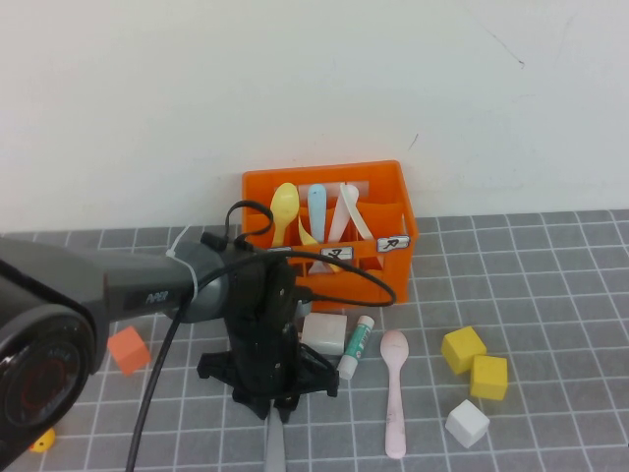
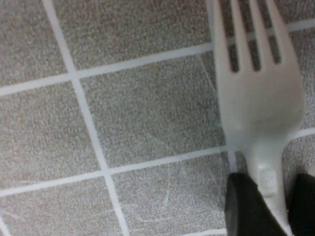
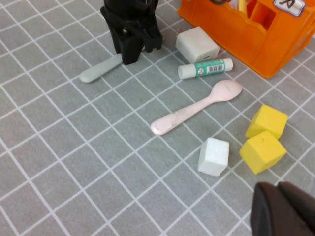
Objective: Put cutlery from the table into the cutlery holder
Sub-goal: Pick up the fork, then place the fork on the box
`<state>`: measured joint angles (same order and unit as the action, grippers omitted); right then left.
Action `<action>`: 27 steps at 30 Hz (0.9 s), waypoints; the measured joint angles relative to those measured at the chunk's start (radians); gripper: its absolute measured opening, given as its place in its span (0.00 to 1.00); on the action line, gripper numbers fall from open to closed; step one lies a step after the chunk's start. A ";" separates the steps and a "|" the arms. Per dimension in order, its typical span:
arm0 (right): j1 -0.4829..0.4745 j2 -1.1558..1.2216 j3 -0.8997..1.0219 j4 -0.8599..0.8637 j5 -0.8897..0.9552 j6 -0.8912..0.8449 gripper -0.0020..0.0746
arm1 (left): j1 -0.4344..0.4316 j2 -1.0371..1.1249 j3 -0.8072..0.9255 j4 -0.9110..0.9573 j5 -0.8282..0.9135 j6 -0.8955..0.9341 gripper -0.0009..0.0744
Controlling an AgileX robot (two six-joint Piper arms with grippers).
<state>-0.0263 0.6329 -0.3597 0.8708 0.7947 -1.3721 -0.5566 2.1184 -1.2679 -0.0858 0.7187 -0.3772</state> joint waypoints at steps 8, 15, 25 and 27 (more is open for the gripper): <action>0.000 0.000 0.000 0.000 0.000 0.000 0.02 | 0.000 0.000 0.000 -0.006 -0.019 -0.001 0.16; 0.000 0.000 0.000 0.000 0.000 0.000 0.02 | -0.002 -0.002 0.000 0.013 -0.023 -0.044 0.14; 0.000 0.000 0.000 0.000 -0.004 0.000 0.02 | -0.008 -0.142 0.006 0.067 -0.045 -0.050 0.14; 0.000 0.000 0.000 0.000 -0.006 0.000 0.02 | -0.008 -0.187 0.006 0.072 -0.045 -0.050 0.14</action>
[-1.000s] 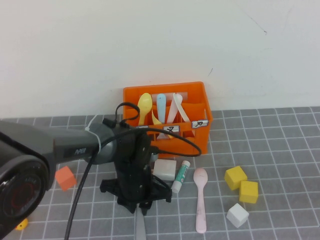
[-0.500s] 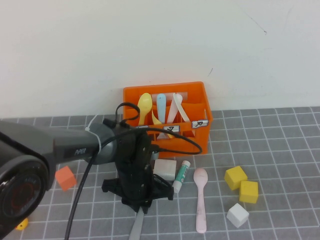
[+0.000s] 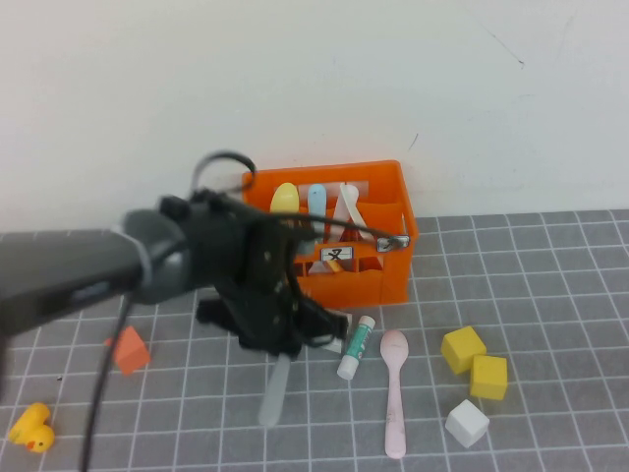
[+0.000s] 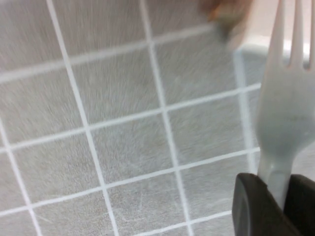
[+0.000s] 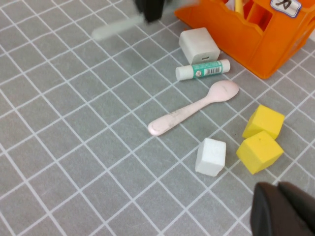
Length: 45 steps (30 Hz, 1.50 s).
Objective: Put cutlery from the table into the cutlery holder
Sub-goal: Place the fork on the box
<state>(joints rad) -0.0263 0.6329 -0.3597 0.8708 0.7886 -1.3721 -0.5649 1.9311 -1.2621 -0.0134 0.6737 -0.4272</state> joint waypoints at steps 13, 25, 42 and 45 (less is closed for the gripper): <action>0.000 0.000 0.000 0.000 0.000 0.000 0.02 | -0.002 -0.328 0.006 0.078 -0.103 -0.004 0.14; 0.000 0.000 0.000 0.002 0.000 0.000 0.02 | 0.010 -0.351 0.006 0.191 -0.533 -0.006 0.14; 0.000 0.000 0.000 0.002 0.000 0.000 0.02 | 0.014 -0.194 0.006 0.305 -0.854 0.020 0.14; 0.000 0.000 0.000 0.002 0.000 0.000 0.02 | 0.030 -0.151 0.006 0.305 -0.904 0.040 0.14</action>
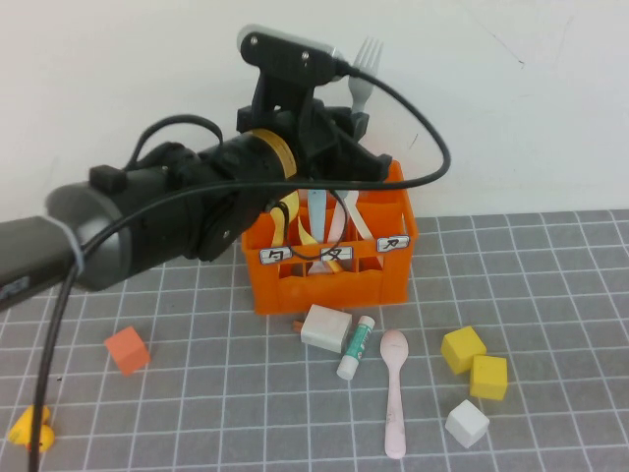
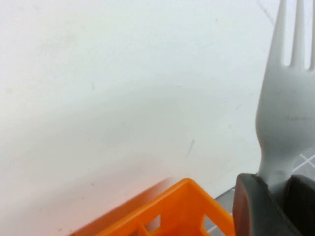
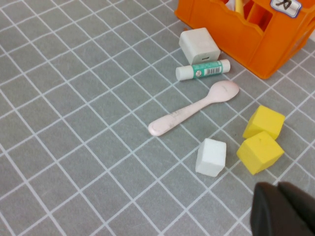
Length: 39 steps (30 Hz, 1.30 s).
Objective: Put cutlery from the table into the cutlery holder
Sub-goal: Place the fork on the box
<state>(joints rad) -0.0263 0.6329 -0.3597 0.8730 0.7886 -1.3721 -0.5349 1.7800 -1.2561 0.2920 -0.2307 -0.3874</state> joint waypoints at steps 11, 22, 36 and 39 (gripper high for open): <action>0.000 0.000 0.000 0.000 0.000 0.000 0.02 | 0.047 0.108 0.000 -0.007 -0.152 0.003 0.14; 0.000 0.000 0.008 -0.002 -0.006 0.000 0.02 | 0.058 0.218 0.000 -0.011 -0.198 0.005 0.14; 0.000 0.000 0.008 -0.002 -0.012 -0.005 0.02 | 0.058 0.291 0.000 -0.011 -0.291 -0.004 0.14; 0.000 0.000 0.008 -0.002 -0.012 -0.007 0.02 | 0.058 0.291 0.000 -0.011 -0.291 -0.027 0.16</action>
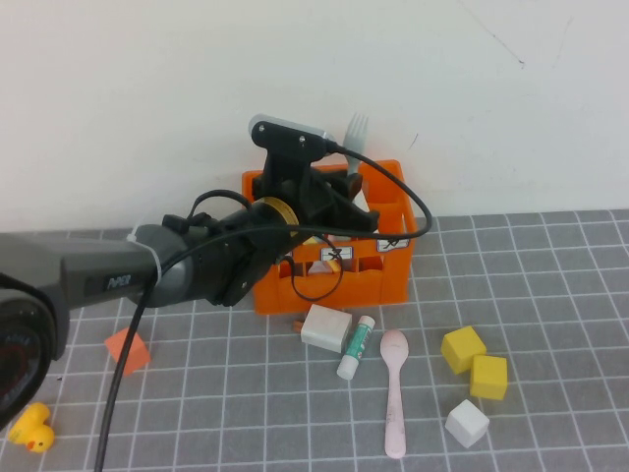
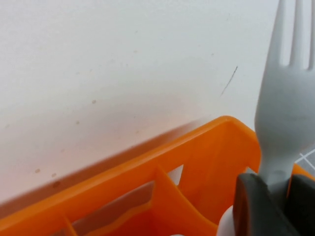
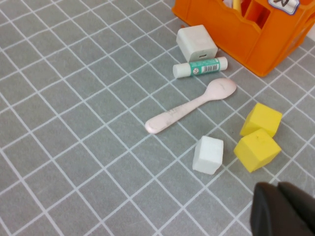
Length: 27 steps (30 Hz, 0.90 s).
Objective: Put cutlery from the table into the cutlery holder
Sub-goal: Place the fork on the box, then pick up the spoon
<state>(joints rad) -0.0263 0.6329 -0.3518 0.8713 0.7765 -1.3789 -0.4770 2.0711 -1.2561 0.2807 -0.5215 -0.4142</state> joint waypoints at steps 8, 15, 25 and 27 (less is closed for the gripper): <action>0.000 0.000 0.000 0.000 0.000 -0.002 0.02 | 0.000 -0.010 0.000 0.023 0.005 -0.016 0.49; 0.000 0.000 0.000 0.000 0.000 -0.017 0.02 | 0.000 -0.157 0.000 0.126 0.206 -0.016 0.30; 0.000 0.000 -0.024 0.004 0.020 0.107 0.02 | 0.011 -0.574 0.000 0.107 0.764 -0.015 0.02; 0.000 0.004 -0.072 -0.001 0.058 0.160 0.02 | 0.011 -0.670 0.000 0.091 0.908 -0.018 0.02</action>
<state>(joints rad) -0.0263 0.6371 -0.4235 0.8702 0.8341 -1.2186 -0.4657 1.4006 -1.2561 0.3721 0.3861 -0.4319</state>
